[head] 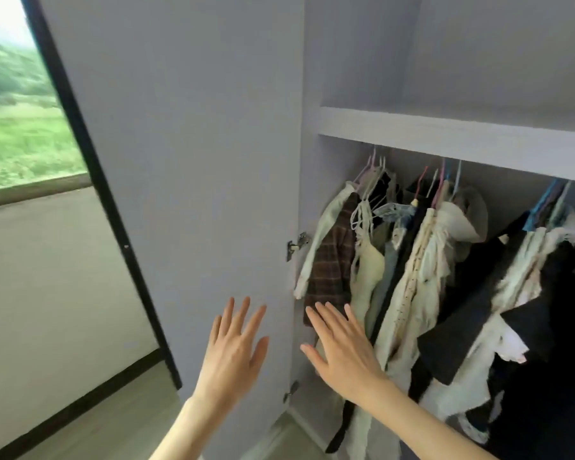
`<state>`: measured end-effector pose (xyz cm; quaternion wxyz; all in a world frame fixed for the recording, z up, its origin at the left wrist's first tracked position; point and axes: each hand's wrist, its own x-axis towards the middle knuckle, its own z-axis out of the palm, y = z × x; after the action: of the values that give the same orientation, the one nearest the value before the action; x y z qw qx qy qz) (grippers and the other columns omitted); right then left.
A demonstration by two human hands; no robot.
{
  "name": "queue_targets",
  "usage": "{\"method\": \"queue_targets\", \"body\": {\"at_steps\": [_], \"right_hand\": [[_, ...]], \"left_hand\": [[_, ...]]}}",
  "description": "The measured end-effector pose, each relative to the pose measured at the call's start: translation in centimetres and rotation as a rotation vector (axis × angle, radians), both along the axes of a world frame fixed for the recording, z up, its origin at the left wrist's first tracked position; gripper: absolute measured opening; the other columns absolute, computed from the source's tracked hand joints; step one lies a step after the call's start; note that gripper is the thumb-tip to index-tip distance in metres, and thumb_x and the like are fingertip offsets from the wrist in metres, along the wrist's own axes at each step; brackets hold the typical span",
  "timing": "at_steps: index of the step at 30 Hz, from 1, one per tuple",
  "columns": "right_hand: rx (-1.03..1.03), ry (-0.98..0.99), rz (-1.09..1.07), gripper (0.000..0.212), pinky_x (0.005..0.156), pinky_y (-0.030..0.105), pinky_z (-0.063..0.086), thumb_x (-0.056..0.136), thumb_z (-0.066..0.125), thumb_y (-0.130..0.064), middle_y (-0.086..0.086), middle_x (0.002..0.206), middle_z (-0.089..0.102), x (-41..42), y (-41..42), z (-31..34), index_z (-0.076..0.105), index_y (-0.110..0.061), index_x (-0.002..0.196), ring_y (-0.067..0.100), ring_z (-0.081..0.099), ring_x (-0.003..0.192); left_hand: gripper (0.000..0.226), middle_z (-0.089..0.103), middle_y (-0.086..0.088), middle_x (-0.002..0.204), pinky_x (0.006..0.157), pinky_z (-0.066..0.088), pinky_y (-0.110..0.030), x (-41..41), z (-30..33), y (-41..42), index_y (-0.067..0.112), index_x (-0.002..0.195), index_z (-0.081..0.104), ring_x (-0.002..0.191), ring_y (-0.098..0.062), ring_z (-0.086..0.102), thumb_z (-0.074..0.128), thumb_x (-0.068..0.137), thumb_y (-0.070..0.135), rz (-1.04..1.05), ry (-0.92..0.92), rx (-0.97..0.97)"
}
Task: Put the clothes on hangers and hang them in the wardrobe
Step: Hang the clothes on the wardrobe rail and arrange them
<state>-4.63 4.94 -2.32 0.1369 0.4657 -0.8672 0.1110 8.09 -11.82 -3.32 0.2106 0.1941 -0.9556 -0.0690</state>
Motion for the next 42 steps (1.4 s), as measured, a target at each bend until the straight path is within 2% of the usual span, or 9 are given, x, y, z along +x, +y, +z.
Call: {"method": "queue_targets", "body": {"at_steps": [6, 9, 14, 18, 21, 26, 32, 36, 42], "right_hand": [[0.037, -0.113, 0.396, 0.062, 0.109, 0.043, 0.026, 0.096, 0.016, -0.051, 0.006, 0.126, 0.06, 12.2, -10.0, -3.1, 0.053, -0.013, 0.128, 0.021, 0.056, 0.118], [0.032, -0.166, 0.605, 0.069, 0.1, 0.048, 0.039, 0.096, 0.007, -0.052, 0.006, 0.125, 0.06, 19.2, -14.3, -3.0, 0.053, -0.012, 0.128, 0.022, 0.056, 0.117], [0.134, -0.248, 0.885, 0.071, 0.103, 0.042, 0.029, 0.096, 0.006, -0.051, 0.008, 0.119, 0.064, 30.9, -18.3, -4.7, 0.059, -0.01, 0.121, 0.024, 0.06, 0.111], [0.277, -0.234, 1.145, 0.071, 0.087, 0.047, 0.05, 0.096, 0.006, -0.052, 0.004, 0.113, 0.067, 39.4, -18.9, -6.1, 0.064, -0.015, 0.115, 0.022, 0.064, 0.104], [0.247, -0.225, 1.361, 0.054, 0.089, 0.046, 0.048, 0.087, 0.033, -0.05, 0.003, 0.114, 0.066, 44.6, -18.8, -5.3, 0.057, -0.015, 0.119, 0.023, 0.062, 0.107], [0.305, -0.177, 1.657, 0.058, 0.096, 0.043, 0.045, 0.089, 0.03, -0.049, 0.007, 0.118, 0.064, 51.4, -16.5, -5.8, 0.057, -0.01, 0.123, 0.026, 0.061, 0.11], [0.523, -0.092, 2.028, 0.063, 0.116, 0.038, 0.005, 0.095, 0.023, -0.049, 0.004, 0.153, 0.024, 60.0, -9.6, -8.6, 0.013, -0.017, 0.148, 0.02, 0.018, 0.142], [0.585, -0.054, 2.164, 0.062, 0.116, 0.035, 0.0, 0.095, 0.021, -0.046, 0.001, 0.154, 0.018, 66.7, -5.2, -9.6, 0.008, -0.019, 0.149, 0.015, 0.012, 0.143], [0.587, 0.012, 2.198, 0.058, 0.114, 0.035, 0.01, 0.098, 0.037, -0.036, 0.004, 0.15, 0.028, 80.1, -1.3, -11.0, 0.017, -0.014, 0.148, 0.02, 0.023, 0.139]], "left_hand": [[0.051, 0.046, -0.008, 0.139, 0.105, 0.019, -0.037, 17.9, -3.4, -2.8, 0.023, 0.136, 0.04, 0.134, -0.03, 0.025, 0.032, 0.089, 0.041, 0.367, -0.056, 0.014], [0.051, 0.05, -0.009, 0.135, 0.102, 0.028, -0.042, 26.8, -4.0, -2.9, 0.021, 0.131, 0.045, 0.131, -0.03, 0.029, 0.036, 0.084, 0.039, 0.61, -0.106, -0.004], [0.042, 0.053, -0.011, 0.133, 0.094, 0.043, -0.047, 39.9, -6.5, 1.2, 0.023, 0.128, 0.043, 0.126, -0.031, 0.033, 0.027, 0.092, 0.04, 1.035, -0.141, 0.055], [0.046, 0.055, -0.012, 0.13, 0.087, 0.049, -0.048, 48.1, -7.9, 6.4, 0.024, 0.125, 0.046, 0.123, -0.033, 0.035, 0.018, 0.096, 0.044, 1.375, -0.226, 0.139], [0.048, 0.059, -0.014, 0.125, 0.082, 0.049, -0.052, 51.3, -6.5, 10.3, 0.019, 0.119, 0.058, 0.12, -0.032, 0.037, 0.036, 0.081, 0.037, 1.605, -0.206, 0.171], [0.049, 0.058, -0.014, 0.126, 0.082, 0.052, -0.046, 51.7, -7.7, 18.0, 0.017, 0.119, 0.061, 0.116, -0.037, 0.054, 0.035, 0.081, 0.035, 1.899, -0.148, 0.249], [0.041, 0.053, -0.009, 0.131, 0.084, 0.05, -0.045, 53.2, -10.2, 29.2, 0.021, 0.125, 0.048, 0.124, -0.03, 0.037, 0.033, 0.09, 0.035, 2.191, -0.038, 0.334], [0.047, 0.023, -0.006, 0.151, 0.109, 0.024, -0.046, 55.9, -12.2, 35.6, 0.019, 0.139, 0.04, 0.14, -0.035, 0.018, 0.049, 0.093, 0.022, 2.338, 0.051, 0.41], [0.042, 0.063, -0.015, 0.116, 0.072, 0.056, -0.044, 66.8, -16.4, 42.9, 0.017, 0.113, 0.052, 0.104, -0.039, 0.062, 0.037, 0.078, 0.034, 2.437, 0.096, 0.637]]}}
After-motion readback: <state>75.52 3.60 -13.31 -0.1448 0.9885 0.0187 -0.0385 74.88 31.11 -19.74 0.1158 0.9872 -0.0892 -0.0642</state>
